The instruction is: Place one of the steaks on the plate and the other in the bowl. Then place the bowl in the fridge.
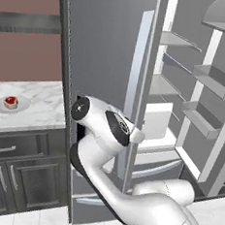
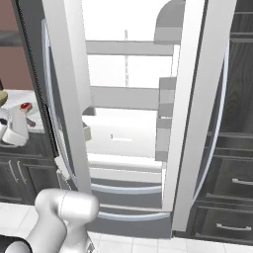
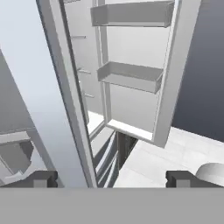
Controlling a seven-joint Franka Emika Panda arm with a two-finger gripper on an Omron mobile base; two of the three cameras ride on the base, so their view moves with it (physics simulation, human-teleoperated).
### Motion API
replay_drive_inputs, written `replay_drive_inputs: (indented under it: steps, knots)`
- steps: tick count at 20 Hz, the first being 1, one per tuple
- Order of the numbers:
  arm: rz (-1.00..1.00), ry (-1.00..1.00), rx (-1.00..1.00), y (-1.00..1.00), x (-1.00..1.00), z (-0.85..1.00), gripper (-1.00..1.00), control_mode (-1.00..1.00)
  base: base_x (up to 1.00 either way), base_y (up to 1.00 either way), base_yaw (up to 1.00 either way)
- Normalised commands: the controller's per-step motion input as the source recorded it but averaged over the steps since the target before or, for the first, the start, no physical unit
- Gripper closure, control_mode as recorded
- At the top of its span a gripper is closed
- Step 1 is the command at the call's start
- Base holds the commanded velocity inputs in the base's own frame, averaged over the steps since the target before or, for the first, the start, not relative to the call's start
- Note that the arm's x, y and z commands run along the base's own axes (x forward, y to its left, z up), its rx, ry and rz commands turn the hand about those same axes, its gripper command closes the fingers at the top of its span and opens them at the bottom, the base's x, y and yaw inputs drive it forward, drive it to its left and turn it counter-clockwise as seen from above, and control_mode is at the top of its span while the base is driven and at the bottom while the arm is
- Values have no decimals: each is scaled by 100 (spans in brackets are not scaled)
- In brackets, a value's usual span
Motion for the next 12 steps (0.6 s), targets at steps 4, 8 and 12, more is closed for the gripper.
replay_drive_inputs:
  steps: [4,8,12]
  knots:
    - [0,-1,30,-94,-36,38,-100,-100,0,0,0]
    - [2,0,25,-74,-23,56,-100,-100,0,0,0]
    - [1,-2,37,-63,-11,39,-100,-100,0,0,0]
